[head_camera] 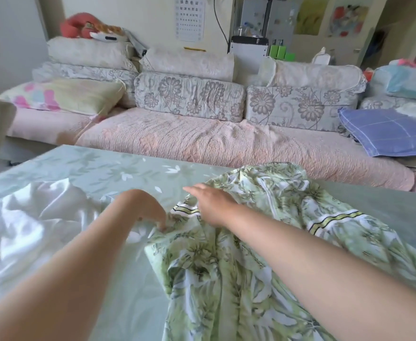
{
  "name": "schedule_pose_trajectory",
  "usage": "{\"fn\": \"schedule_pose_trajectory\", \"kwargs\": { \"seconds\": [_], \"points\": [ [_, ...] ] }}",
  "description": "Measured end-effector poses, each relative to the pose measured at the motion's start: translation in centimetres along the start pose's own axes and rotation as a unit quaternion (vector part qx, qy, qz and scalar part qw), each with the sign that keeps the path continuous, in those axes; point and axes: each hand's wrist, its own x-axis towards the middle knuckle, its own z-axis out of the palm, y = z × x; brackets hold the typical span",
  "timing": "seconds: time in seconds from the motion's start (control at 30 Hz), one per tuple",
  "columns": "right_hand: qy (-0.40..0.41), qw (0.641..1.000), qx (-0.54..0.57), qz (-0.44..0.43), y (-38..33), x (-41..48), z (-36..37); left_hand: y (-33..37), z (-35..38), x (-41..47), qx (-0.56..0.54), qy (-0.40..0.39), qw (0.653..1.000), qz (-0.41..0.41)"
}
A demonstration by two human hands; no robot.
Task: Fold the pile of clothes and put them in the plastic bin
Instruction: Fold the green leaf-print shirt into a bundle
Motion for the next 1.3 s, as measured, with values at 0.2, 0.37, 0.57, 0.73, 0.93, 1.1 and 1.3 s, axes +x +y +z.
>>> {"fn": "schedule_pose_trajectory", "kwargs": {
  "seconds": [0.2, 0.37, 0.57, 0.73, 0.93, 1.1, 1.3],
  "points": [
    [-0.028, 0.999, -0.017, 0.027, -1.3, 1.2, 1.0, -0.5, 1.8, 1.0, -0.232, 0.168, 0.952, 0.108],
    [0.075, 0.994, 0.031, 0.074, -1.7, 1.9, -0.5, -0.5, 0.8, 0.5, -0.562, 0.216, 0.787, 0.133],
    [0.160, 0.976, 0.066, 0.132, -0.8, 1.2, -2.4, -3.5, -0.3, -1.6, -0.336, -0.020, 0.927, 0.163],
    [0.171, 0.968, 0.110, 0.149, -0.8, 0.9, -2.6, -6.1, -2.8, -3.1, -0.049, 0.255, 0.964, -0.050],
    [-0.018, 0.980, 0.158, 0.120, -4.0, 0.1, -0.6, -6.1, -1.8, -2.5, 0.057, 0.402, 0.911, -0.072],
    [-0.090, 0.989, 0.053, 0.101, -5.4, -0.3, 2.5, -2.9, 2.9, -0.6, -0.084, 0.258, 0.941, 0.201],
    [-0.101, 0.989, 0.066, 0.088, -5.1, -1.1, 3.2, -5.6, 4.8, 0.3, -0.070, 0.062, 0.996, 0.014]
  ]
}}
